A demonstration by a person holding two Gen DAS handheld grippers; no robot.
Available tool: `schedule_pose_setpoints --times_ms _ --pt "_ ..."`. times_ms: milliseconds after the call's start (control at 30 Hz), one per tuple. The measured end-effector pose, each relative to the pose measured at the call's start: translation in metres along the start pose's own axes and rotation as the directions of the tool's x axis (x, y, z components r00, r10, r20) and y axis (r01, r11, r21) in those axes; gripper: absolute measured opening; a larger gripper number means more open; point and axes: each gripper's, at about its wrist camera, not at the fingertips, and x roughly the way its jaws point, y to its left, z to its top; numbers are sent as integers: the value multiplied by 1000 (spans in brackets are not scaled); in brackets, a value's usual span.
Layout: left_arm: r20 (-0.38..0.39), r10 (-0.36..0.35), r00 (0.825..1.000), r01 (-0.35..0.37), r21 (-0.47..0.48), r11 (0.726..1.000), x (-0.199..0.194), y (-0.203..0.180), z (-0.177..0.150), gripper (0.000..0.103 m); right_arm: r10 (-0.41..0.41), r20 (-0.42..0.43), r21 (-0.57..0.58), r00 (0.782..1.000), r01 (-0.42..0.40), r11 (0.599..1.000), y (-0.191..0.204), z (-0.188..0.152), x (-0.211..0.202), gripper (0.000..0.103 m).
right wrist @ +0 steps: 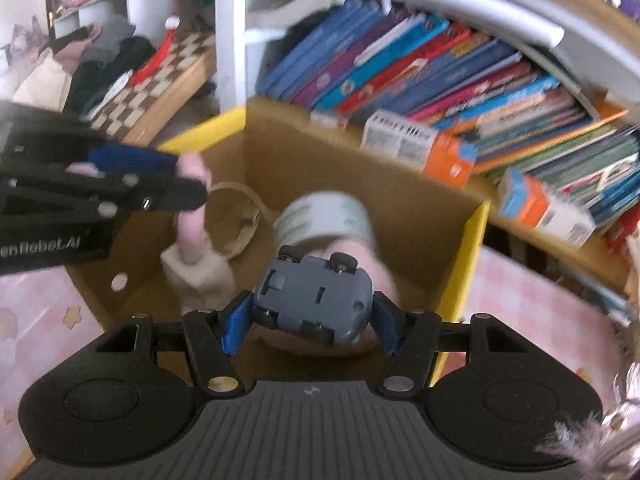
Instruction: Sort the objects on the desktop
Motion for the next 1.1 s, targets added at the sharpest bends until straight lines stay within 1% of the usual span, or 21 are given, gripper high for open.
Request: schedule_pose_setpoints --times_ms 100,167,200,267,333,367,400,433,533,733,933,1100 --pt "-29 5 1000 -5 4 1000 8 -2 0 24 7 -6 4 1000 -7 1000 2 0 2 61" --pt "-90 13 996 -13 0 1000 18 -2 -3 24 13 -7 6 1000 -13 1000 2 0 2 62" --pt "-118 23 993 -24 -1 1000 23 -3 -5 29 14 -5 8 1000 -14 1000 2 0 1 63" --pt "-148 42 988 -43 -5 999 28 -2 -11 31 1 6 13 1000 -1 1000 1 0 -1 70" --pt "-159 52 986 -56 -17 998 27 0 -15 45 -2 21 17 1000 2 1000 0 0 -4 77" --pt "-151 65 986 -68 -18 997 25 1 -15 49 -4 28 18 1000 3 1000 -1 0 -6 79" --pt "-145 76 987 -80 -19 997 22 2 -15 58 -12 33 20 999 11 1000 -1 0 -8 85" --pt "-139 85 987 -89 -21 996 20 4 -15 65 -17 37 26 999 16 1000 -2 0 -9 87" --pt "-108 98 989 -103 -39 994 8 8 -11 73 -22 53 52 998 20 998 -5 0 -15 87" --pt "-38 138 990 -139 -30 990 -17 2 -4 79 -41 109 79 993 32 996 -3 1 -37 92" --pt "29 157 987 -156 -45 987 -44 -1 0 86 -59 174 98 983 42 994 2 -1 -64 97" --pt "64 162 985 -158 -63 985 -67 -4 -4 91 -90 215 104 972 68 992 11 -10 -86 100"
